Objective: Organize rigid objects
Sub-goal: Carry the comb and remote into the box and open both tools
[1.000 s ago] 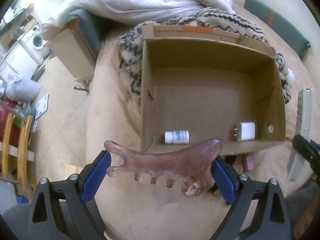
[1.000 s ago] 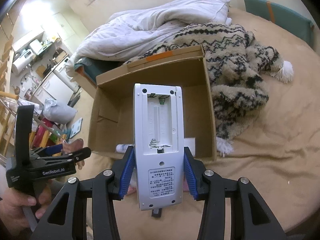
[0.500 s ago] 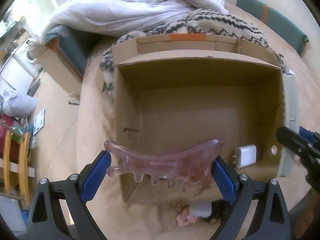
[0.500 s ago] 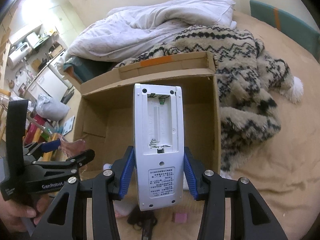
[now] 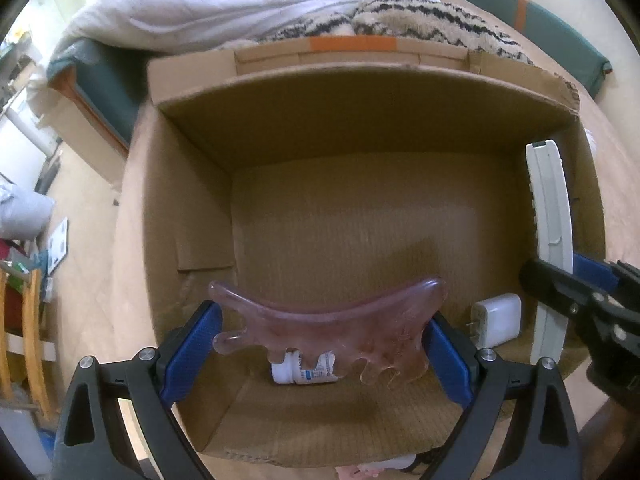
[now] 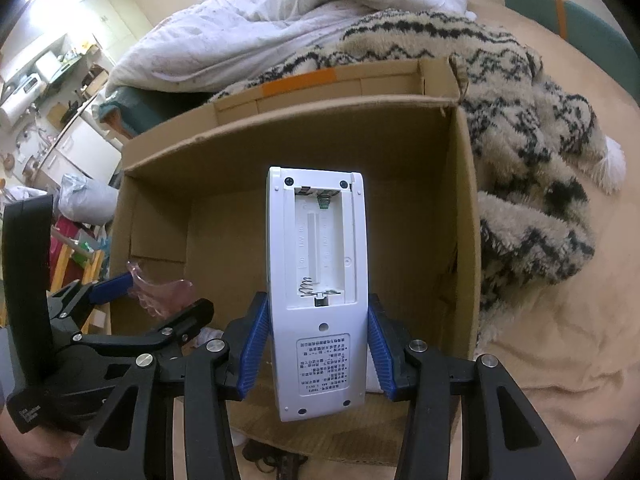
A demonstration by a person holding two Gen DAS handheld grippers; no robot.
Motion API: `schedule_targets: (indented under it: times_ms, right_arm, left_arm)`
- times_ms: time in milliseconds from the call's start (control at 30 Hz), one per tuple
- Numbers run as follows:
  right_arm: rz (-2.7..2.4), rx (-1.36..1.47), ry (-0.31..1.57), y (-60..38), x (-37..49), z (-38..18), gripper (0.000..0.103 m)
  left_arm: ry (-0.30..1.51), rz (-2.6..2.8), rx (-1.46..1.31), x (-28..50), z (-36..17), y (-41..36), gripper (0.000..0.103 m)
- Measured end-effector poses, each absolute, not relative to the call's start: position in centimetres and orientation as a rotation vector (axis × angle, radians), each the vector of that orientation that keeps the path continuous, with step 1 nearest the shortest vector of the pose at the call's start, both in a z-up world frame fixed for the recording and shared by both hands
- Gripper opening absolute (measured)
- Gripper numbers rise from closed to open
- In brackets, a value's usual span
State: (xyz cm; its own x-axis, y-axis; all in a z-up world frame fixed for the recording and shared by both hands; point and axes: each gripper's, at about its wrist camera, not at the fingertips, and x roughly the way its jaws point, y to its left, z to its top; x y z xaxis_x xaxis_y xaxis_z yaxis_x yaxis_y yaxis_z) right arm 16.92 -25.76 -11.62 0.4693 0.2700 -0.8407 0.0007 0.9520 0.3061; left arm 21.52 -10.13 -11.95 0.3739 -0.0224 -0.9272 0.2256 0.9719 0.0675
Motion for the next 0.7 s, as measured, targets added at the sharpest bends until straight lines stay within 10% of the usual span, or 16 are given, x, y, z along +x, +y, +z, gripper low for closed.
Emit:
schedule_targets:
  times_ms: [700]
  right_arm:
    - [0.150, 0.306, 1.047, -26.1, 17.2, -11.6, 0.049]
  left_arm:
    - [1.214, -0.178, 0.154, 22.1, -13.2, -10.7, 0.096]
